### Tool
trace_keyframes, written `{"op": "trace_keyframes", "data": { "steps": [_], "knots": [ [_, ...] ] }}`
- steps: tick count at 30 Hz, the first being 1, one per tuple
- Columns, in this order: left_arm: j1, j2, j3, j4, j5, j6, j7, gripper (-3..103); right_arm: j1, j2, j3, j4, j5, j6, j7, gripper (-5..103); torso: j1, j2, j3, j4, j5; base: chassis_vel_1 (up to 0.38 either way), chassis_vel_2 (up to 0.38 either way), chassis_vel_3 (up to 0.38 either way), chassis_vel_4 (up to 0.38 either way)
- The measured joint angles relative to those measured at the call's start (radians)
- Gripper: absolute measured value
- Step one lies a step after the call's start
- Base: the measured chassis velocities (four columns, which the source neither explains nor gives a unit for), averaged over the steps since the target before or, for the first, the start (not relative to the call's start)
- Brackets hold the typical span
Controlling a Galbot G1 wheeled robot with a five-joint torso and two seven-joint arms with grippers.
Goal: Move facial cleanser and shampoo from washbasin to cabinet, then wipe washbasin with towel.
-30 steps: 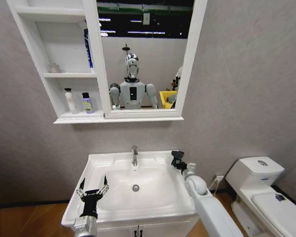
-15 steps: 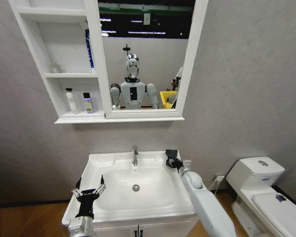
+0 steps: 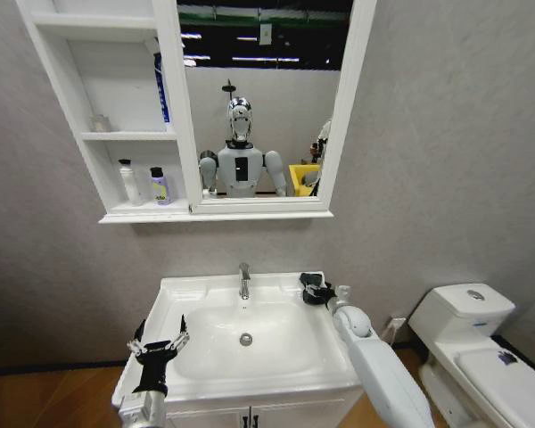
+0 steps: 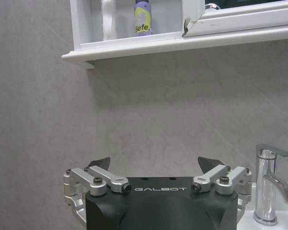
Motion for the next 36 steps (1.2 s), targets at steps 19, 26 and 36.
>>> {"op": "trace_keyframes", "data": {
  "steps": [19, 26, 36],
  "knots": [
    [-0.022, 0.018, 0.038, 0.007, -0.049, -0.005, -0.005, 100, -0.808, 0.159, 0.141, 0.917, -0.425, 0.086, 0.185, 100, 0.0, 0.0, 0.0, -0.0004, -0.0003, 0.0, 0.0, 0.0, 0.0],
    [-0.031, 0.018, 0.04, 0.002, -0.057, -0.004, -0.005, 100, -0.857, 0.188, 0.131, 0.981, -0.482, 0.109, 0.188, 100, 0.0, 0.0, 0.0, -0.0002, -0.0002, 0.0, 0.0, 0.0, 0.0],
    [-0.021, 0.018, 0.036, -0.01, -0.06, -0.006, -0.003, 100, -0.86, 0.183, 0.117, 0.993, -0.482, 0.098, 0.189, 100, 0.0, 0.0, 0.0, -0.0004, 0.0003, 0.074, -0.132, -0.084, 0.145]
  ]
}}
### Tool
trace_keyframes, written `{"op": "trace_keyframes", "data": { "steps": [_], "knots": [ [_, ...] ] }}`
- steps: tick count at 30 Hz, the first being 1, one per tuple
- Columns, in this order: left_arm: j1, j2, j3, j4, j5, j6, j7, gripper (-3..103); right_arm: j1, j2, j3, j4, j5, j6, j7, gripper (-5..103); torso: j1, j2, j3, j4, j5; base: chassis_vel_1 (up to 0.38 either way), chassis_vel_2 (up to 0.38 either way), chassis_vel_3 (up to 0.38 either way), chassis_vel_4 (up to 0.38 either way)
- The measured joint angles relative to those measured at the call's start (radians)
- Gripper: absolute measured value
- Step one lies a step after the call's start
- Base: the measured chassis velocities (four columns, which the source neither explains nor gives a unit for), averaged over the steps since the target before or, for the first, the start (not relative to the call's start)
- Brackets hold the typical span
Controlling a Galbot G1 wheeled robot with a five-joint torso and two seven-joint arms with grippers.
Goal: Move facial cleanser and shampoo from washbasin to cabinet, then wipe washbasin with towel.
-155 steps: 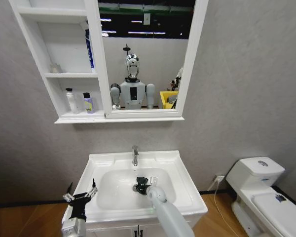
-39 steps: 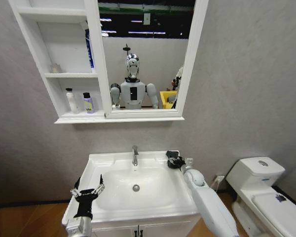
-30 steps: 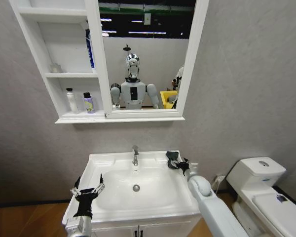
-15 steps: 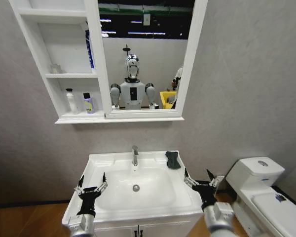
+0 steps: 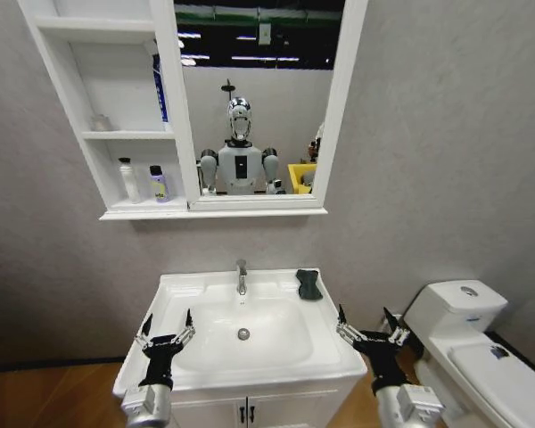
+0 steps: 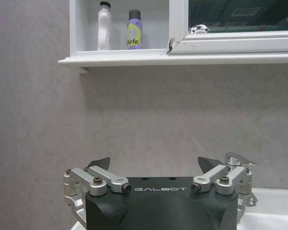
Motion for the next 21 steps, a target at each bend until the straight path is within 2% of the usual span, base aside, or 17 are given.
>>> {"op": "trace_keyframes", "data": {
  "steps": [4, 5, 9, 10, 13, 16, 20, 21],
  "knots": [
    [0.007, -0.004, 0.004, -0.01, 0.01, 0.0, 0.001, 100, -0.002, 0.0, -0.002, 0.001, 0.0, 0.003, 0.0, 100, 0.0, 0.0, 0.0, 0.0001, -0.0008, 0.211, -0.255, -0.212, 0.246],
    [0.013, -0.009, 0.008, -0.019, 0.02, 0.0, 0.002, 100, -0.003, -0.001, -0.004, 0.004, 0.001, 0.005, 0.001, 100, 0.0, 0.0, 0.0, 0.0002, 0.0001, 0.228, -0.288, -0.215, 0.273],
    [0.024, -0.016, 0.01, -0.031, 0.03, 0.0, 0.003, 100, -0.002, -0.005, -0.006, 0.005, 0.004, 0.005, 0.001, 100, 0.0, 0.0, 0.0, 0.0003, -0.0006, 0.253, -0.297, -0.226, 0.297],
    [0.031, -0.019, 0.011, -0.036, 0.035, -0.001, 0.003, 100, 0.001, -0.007, -0.007, 0.007, 0.006, 0.004, 0.001, 100, 0.0, 0.0, 0.0, 0.0001, 0.0002, 0.271, -0.34, -0.261, 0.311],
    [0.048, -0.024, 0.01, -0.046, 0.043, -0.009, 0.003, 100, 0.003, -0.011, -0.009, 0.008, 0.015, 0.003, 0.001, 100, -0.001, 0.0, 0.0, 0.0, -0.0011, 0.278, -0.367, -0.291, 0.342],
    [0.066, -0.028, 0.008, -0.058, 0.047, -0.021, 0.004, 100, 0.004, -0.015, -0.014, 0.008, 0.019, 0.001, 0.001, 100, 0.0, 0.0, 0.0, 0.0, 0.0004, 0.321, -0.373, -0.337, 0.371],
    [0.077, -0.03, 0.003, -0.067, 0.047, -0.026, 0.003, 100, 0.004, -0.016, -0.021, 0.008, 0.019, -0.001, -0.001, 100, -0.001, 0.001, 0.0, -0.0001, -0.0009, 0.335, -0.387, -0.332, 0.388],
    [0.081, -0.031, 0.002, -0.073, 0.048, -0.028, 0.003, 100, 0.006, -0.016, -0.023, 0.007, 0.019, -0.002, -0.002, 100, 0.0, 0.0, 0.0, 0.0004, 0.0004, 0.362, -0.373, -0.317, 0.412]
  ]
}}
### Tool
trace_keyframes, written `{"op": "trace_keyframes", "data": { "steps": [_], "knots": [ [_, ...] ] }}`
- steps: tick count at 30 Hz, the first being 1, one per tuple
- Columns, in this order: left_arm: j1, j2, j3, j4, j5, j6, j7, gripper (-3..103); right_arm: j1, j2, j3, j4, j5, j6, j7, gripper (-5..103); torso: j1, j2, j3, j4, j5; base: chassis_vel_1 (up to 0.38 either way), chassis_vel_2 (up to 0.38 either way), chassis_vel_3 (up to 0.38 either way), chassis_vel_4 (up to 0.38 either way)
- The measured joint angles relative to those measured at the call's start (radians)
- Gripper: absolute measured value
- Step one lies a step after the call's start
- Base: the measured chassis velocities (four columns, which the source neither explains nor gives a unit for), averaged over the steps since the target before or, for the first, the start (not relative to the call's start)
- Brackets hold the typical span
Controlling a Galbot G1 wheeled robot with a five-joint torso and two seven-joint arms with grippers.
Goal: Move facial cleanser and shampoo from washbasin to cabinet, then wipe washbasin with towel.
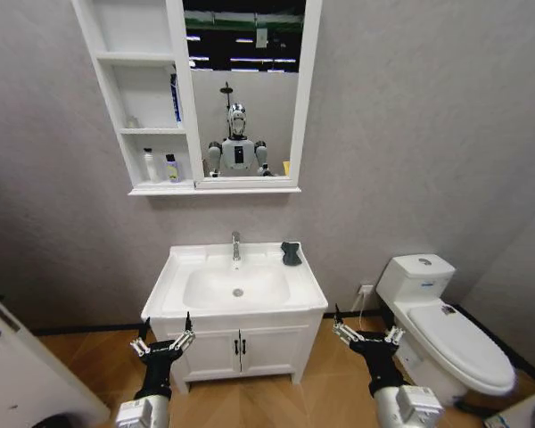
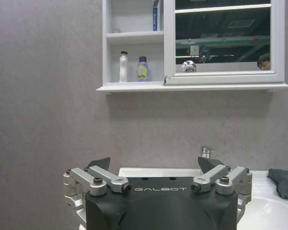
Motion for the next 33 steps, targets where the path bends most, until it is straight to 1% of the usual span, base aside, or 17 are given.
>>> {"op": "trace_keyframes", "data": {
  "steps": [2, 3, 4, 6, 7, 8, 11, 13, 16, 18, 19, 20, 21, 22, 24, 26, 33],
  "knots": [
    [0.003, -0.001, 0.0, -0.005, 0.0, 0.0, 0.001, 100, -0.001, 0.0, -0.003, 0.0, 0.0, -0.001, -0.001, 100, 0.0, 0.0, 0.0, -0.0004, -0.0005, 0.335, -0.406, -0.329, 0.412],
    [0.005, -0.002, -0.001, -0.008, 0.001, 0.0, 0.0, 100, -0.003, 0.0, -0.004, 0.0, -0.001, -0.001, -0.001, 100, 0.0, 0.0, 0.0, -0.0004, -0.0019, 0.308, -0.395, -0.325, 0.414],
    [0.006, -0.004, 0.0, -0.011, 0.003, 0.0, 0.0, 100, -0.008, 0.001, -0.004, -0.001, -0.001, 0.0, -0.001, 100, 0.0, 0.0, 0.0, -0.0002, -0.0002, 0.329, -0.395, -0.329, 0.383],
    [0.009, -0.006, 0.002, -0.014, 0.005, -0.001, 0.0, 100, -0.013, 0.001, -0.004, -0.001, -0.003, 0.002, -0.001, 100, 0.0, 0.0, 0.0, -0.0001, 0.0, 0.331, -0.382, -0.329, 0.383],
    [0.012, -0.007, 0.004, -0.015, 0.007, -0.001, 0.0, 100, -0.019, 0.002, -0.004, -0.001, -0.007, 0.009, -0.001, 100, 0.0, 0.0, 0.0, -0.0008, -0.0018, 0.333, -0.401, -0.305, 0.382],
    [0.012, -0.007, 0.004, -0.015, 0.007, -0.001, 0.0, 100, -0.019, 0.002, -0.004, -0.001, -0.007, 0.009, -0.001, 100, 0.0, 0.0, 0.0, -0.0008, -0.0018, 0.333, -0.401, -0.305, 0.382],
    [0.016, -0.009, 0.008, -0.02, 0.011, -0.002, 0.001, 100, -0.025, 0.002, -0.003, -0.002, -0.016, 0.019, -0.002, 100, 0.0, 0.0, 0.0, -0.0002, 0.0004, 0.329, -0.382, -0.307, 0.383],
    [0.017, -0.01, 0.007, -0.023, 0.011, -0.002, 0.0, 100, -0.029, 0.003, -0.004, -0.002, -0.019, 0.022, -0.005, 100, 0.0, 0.0, 0.0, -0.0005, -0.0021, 0.294, -0.419, -0.308, 0.394],
    [0.022, -0.01, 0.006, -0.029, 0.011, -0.004, 0.001, 100, -0.032, 0.004, -0.005, -0.002, -0.028, 0.041, -0.026, 100, 0.0, 0.0, 0.0, -0.0001, 0.0004, 0.348, -0.378, -0.325, 0.367],
    [0.031, -0.01, 0.003, -0.034, 0.01, -0.009, 0.0, 100, -0.037, 0.006, 0.0, -0.002, -0.049, 0.069, -0.066, 100, 0.0, 0.0, 0.0, -0.0006, -0.0023, 0.288, -0.368, -0.278, 0.355],
    [0.031, -0.01, 0.003, -0.034, 0.01, -0.009, 0.0, 100, -0.037, 0.006, 0.0, -0.002, -0.049, 0.069, -0.066, 100, 0.0, 0.0, 0.0, -0.0006, -0.0023, 0.276, -0.368, -0.278, 0.343],
    [0.036, -0.009, 0.001, -0.037, 0.01, -0.014, 0.0, 100, -0.037, 0.006, 0.0, -0.002, -0.052, 0.076, -0.077, 100, 0.0, 0.0, 0.0, -0.0003, 0.0004, 0.276, -0.248, -0.239, 0.343],
    [0.04, -0.009, 0.001, -0.04, 0.009, -0.017, -0.001, 100, -0.037, 0.007, 0.001, -0.002, -0.053, 0.079, -0.081, 100, -0.001, 0.0, 0.0, -0.0008, 0.0003, 0.232, -0.248, -0.223, 0.213],
    [0.046, -0.009, -0.001, -0.042, 0.007, -0.022, -0.003, 100, -0.039, 0.006, 0.001, -0.002, -0.056, 0.083, -0.088, 100, -0.001, 0.001, 0.0, 0.0001, -0.0011, 0.141, -0.178, -0.223, 0.159],
    [0.051, -0.008, -0.005, -0.045, 0.007, -0.025, -0.007, 100, -0.041, 0.005, 0.002, -0.002, -0.064, 0.083, -0.089, 100, -0.001, 0.001, 0.0, 0.0006, -0.0016, 0.141, -0.041, -0.17, 0.159],
    [0.058, -0.008, -0.003, -0.051, 0.006, -0.029, -0.007, 100, -0.045, 0.003, 0.005, -0.002, -0.077, 0.083, -0.089, 100, -0.001, 0.0, 0.0, -0.0009, -0.0004, 0.018, 0.044, -0.087, 0.048],
    [0.067, -0.01, -0.003, -0.064, 0.006, -0.03, -0.008, 100, -0.046, 0.003, 0.006, -0.003, -0.08, 0.081, -0.087, 100, 0.001, -0.001, 0.0, 0.0001, -0.0006, -0.049, 0.03, 0.037, -0.023]
  ]
}}
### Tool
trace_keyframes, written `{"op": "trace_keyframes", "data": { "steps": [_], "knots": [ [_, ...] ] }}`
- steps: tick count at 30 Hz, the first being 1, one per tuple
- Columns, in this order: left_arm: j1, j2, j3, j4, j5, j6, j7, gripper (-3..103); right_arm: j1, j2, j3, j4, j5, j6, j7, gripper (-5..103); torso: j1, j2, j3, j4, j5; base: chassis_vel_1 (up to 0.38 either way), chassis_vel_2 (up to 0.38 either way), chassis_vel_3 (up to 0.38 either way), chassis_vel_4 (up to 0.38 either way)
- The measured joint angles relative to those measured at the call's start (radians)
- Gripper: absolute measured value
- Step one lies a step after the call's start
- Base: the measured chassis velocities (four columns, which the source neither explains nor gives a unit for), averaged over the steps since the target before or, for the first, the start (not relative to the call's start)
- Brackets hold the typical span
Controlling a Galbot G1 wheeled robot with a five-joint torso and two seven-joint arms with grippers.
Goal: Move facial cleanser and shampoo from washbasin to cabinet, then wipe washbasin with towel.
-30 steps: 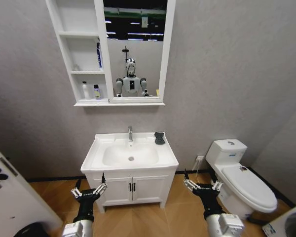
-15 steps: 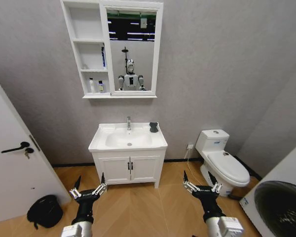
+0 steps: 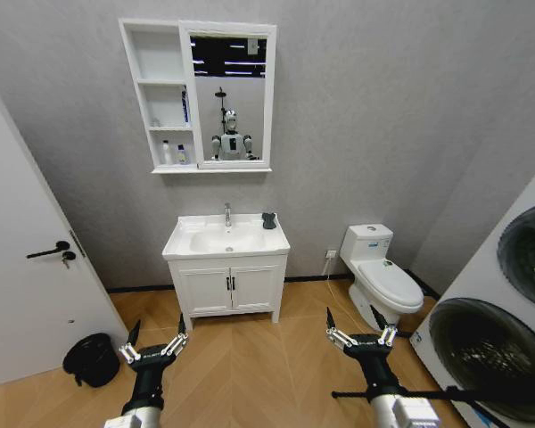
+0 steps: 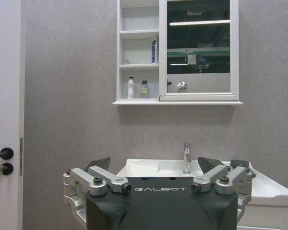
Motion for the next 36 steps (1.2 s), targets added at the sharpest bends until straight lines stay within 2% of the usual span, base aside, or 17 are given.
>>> {"op": "trace_keyframes", "data": {
  "steps": [18, 27, 36],
  "knots": [
    [0.017, -0.008, 0.002, -0.011, 0.012, -0.001, 0.0, 100, 0.0, 0.0, 0.001, 0.0, 0.0, -0.003, 0.003, 100, -0.001, 0.0, 0.0, -0.0004, 0.0, 0.003, 0.015, -0.002, -0.014],
    [0.003, -0.014, 0.011, 0.002, 0.009, -0.016, -0.015, 100, 0.0, 0.0, 0.0, 0.0, 0.001, -0.003, 0.003, 100, -0.001, 0.0, 0.0, -0.0007, -0.0007, 0.119, 0.107, -0.1, -0.12],
    [0.002, -0.014, 0.013, 0.005, 0.009, 0.001, -0.007, 100, 0.001, 0.0, 0.001, 0.0, 0.002, -0.004, 0.004, 100, -0.001, 0.0, 0.0, -0.0006, 0.0001, 0.005, 0.006, -0.009, -0.001]
  ]
}}
